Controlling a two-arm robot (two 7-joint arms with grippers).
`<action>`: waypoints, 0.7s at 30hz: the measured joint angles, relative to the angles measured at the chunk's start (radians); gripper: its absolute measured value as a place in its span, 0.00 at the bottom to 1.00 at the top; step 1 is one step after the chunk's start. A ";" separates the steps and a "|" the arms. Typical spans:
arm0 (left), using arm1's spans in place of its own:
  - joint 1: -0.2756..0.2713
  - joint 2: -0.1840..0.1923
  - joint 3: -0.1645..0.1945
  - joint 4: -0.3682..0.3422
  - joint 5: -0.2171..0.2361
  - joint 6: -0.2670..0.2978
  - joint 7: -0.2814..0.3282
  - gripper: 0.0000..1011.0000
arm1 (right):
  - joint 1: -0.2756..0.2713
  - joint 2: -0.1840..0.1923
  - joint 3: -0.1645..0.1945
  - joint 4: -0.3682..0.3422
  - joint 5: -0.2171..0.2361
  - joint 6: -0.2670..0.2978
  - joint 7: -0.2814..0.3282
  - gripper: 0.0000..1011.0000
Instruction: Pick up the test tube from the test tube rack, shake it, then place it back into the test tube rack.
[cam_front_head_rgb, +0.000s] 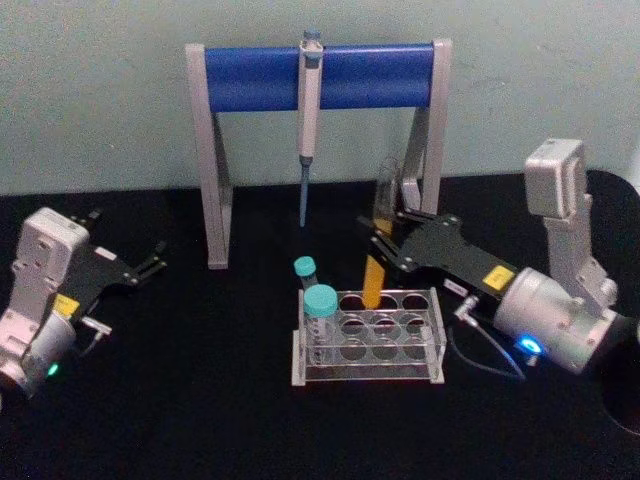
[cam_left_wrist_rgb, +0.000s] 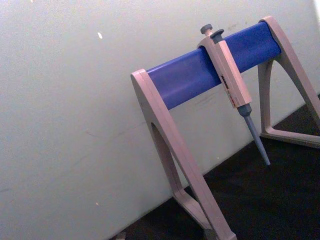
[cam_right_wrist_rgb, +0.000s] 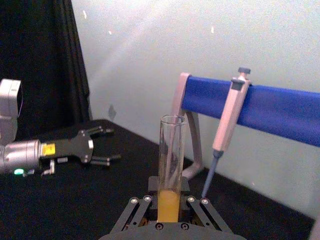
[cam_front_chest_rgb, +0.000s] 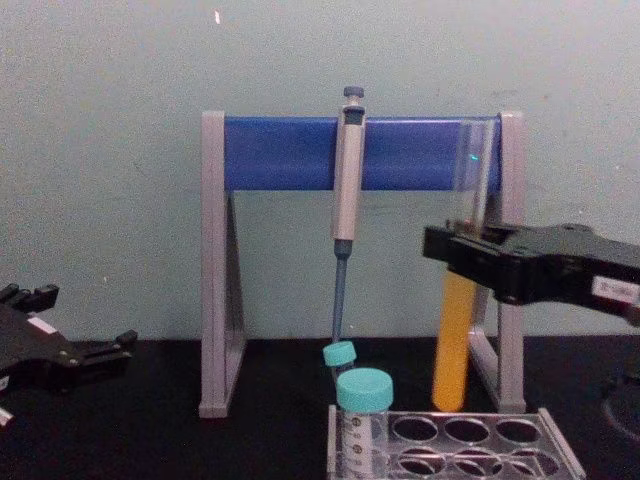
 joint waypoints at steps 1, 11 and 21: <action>0.000 0.000 0.000 0.000 0.000 0.000 0.000 0.99 | 0.008 -0.007 -0.005 0.010 0.000 -0.006 0.000 0.23; 0.000 0.000 0.000 0.000 0.000 0.000 0.000 0.99 | 0.073 -0.071 -0.022 0.108 -0.062 -0.088 -0.073 0.23; 0.000 0.000 0.000 0.000 0.000 0.000 0.000 0.99 | 0.070 -0.091 0.017 0.124 -0.113 -0.077 -0.130 0.23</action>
